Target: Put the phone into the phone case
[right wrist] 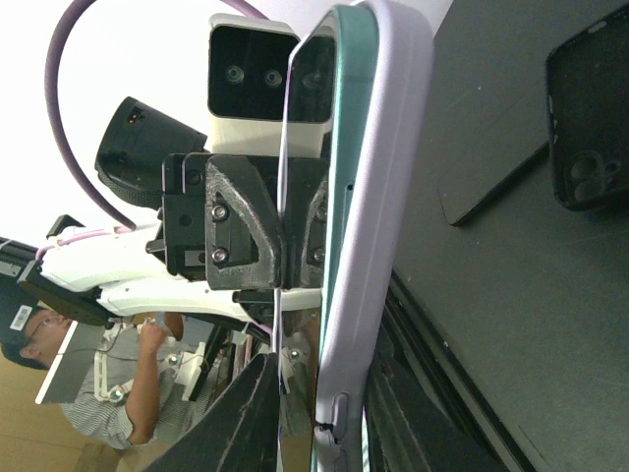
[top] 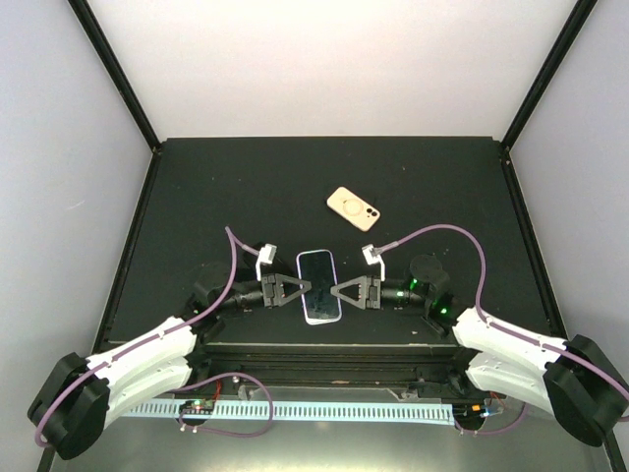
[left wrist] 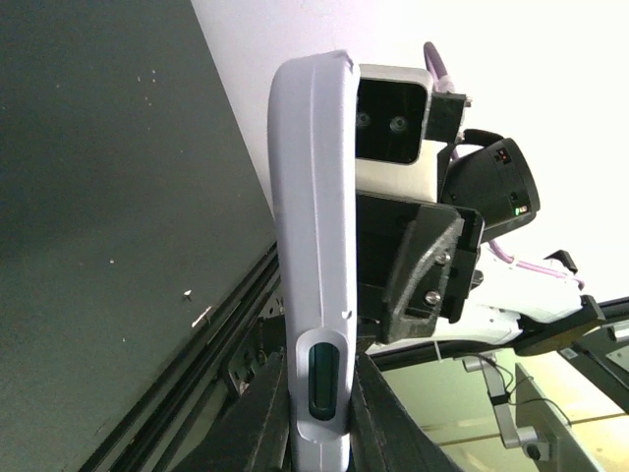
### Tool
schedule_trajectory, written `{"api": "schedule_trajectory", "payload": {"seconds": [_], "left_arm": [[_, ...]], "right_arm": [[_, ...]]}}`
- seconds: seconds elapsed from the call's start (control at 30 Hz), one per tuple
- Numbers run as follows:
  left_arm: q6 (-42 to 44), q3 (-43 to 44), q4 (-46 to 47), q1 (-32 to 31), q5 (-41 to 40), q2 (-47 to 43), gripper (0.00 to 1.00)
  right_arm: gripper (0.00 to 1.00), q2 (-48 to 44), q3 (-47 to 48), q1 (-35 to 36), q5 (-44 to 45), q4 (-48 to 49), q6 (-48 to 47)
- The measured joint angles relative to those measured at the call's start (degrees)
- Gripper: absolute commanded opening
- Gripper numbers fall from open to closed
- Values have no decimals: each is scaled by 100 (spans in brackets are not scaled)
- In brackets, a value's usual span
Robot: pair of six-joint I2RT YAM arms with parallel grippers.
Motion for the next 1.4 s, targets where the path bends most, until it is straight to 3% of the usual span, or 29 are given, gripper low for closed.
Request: {"api": "schedule_trajectory", "payload": {"seconds": [0.07, 0.23, 0.37, 0.57, 0.83, 1.03, 1.23, 1.4], "left_arm": [[0, 2, -17, 0, -31, 0, 2], [4, 2, -48, 0, -138, -15, 2], [7, 4, -48, 0, -234, -15, 2], [7, 48, -50, 0, -284, -15, 2], [90, 79, -96, 0, -391, -15, 2], [356, 227, -702, 0, -551, -133, 2], [662, 487, -1202, -7, -579, -271, 2], [673, 490, -1244, -7, -570, -280, 2]], "right_arm": [[54, -26, 0, 0, -13, -28, 20], [61, -39, 2, 0, -72, -105, 116], [61, -39, -37, 0, -118, -109, 162], [53, -13, -162, 0, -162, -146, 234], [25, 146, -319, 15, -284, -2, 442], [1, 131, -352, 24, -341, 94, 579], [1, 33, -352, 26, -326, 197, 627], [22, 35, -352, 31, -310, 170, 680]]}}
